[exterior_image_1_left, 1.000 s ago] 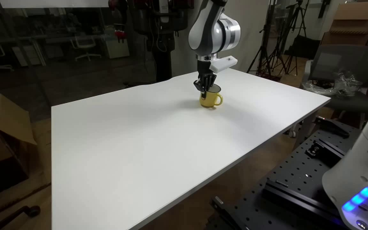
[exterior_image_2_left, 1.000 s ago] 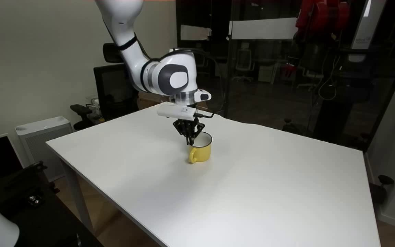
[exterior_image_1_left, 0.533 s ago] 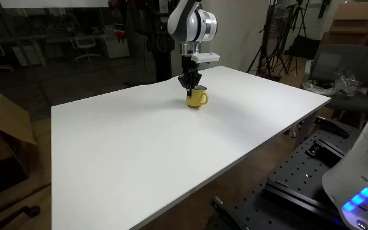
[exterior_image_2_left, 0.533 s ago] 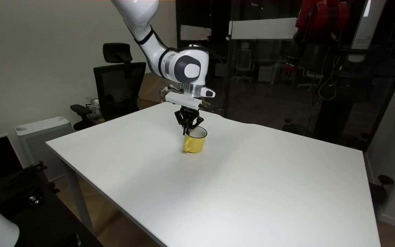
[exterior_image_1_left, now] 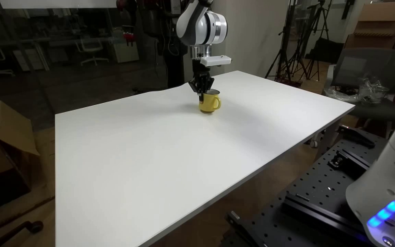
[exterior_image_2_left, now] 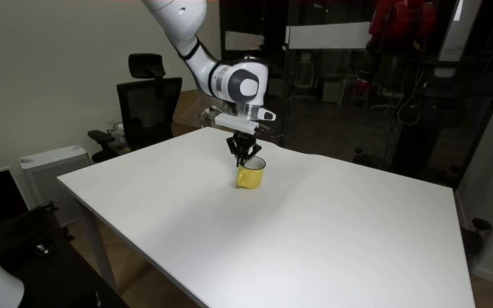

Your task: Move the cup backwards

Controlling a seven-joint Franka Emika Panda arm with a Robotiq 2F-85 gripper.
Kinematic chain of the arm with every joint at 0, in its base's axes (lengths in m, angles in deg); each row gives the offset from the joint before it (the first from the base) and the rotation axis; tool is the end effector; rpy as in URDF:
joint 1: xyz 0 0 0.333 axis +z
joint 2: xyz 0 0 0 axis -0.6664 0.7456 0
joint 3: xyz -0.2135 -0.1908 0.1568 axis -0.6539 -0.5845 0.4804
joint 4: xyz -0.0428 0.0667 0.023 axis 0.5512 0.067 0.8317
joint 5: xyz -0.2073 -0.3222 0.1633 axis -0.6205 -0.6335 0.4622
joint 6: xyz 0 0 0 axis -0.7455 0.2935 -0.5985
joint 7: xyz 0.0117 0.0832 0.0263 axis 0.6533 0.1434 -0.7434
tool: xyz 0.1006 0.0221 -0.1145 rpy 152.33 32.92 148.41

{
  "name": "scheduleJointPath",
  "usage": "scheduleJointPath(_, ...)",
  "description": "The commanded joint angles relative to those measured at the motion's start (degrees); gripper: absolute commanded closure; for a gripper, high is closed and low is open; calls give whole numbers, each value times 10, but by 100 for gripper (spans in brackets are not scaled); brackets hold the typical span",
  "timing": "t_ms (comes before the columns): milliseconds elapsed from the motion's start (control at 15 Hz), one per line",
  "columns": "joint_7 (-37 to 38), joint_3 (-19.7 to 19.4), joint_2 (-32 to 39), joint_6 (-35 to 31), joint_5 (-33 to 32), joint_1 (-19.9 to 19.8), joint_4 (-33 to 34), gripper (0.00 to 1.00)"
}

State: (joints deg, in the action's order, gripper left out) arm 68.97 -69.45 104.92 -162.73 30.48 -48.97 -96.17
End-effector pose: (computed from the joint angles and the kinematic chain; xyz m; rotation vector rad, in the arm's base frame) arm 0.6948 -0.0604 0.1121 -3.0537 -0.1086 0.1534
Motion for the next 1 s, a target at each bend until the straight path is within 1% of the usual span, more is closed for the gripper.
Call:
scheduleJointPath(0, 39, -20, 32, 12, -11, 18, 46, 97)
scheduleJointPath(200, 54, -28, 38, 25, -17, 25, 58, 97)
scheduleJointPath(267, 56, -29, 40, 34, -19, 27, 61, 64)
scheduleJointPath(333, 31, -17, 20, 12, -10, 16, 31, 88)
scheduleJointPath(467, 33, -19, 28, 17, -12, 17, 37, 76)
scheduleJointPath(533, 34, -19, 31, 17, -12, 17, 38, 68)
scheduleJointPath(600, 34, -20, 32, 17, -13, 17, 38, 65)
scheduleJointPath(933, 34, -21, 33, 18, -13, 17, 42, 64)
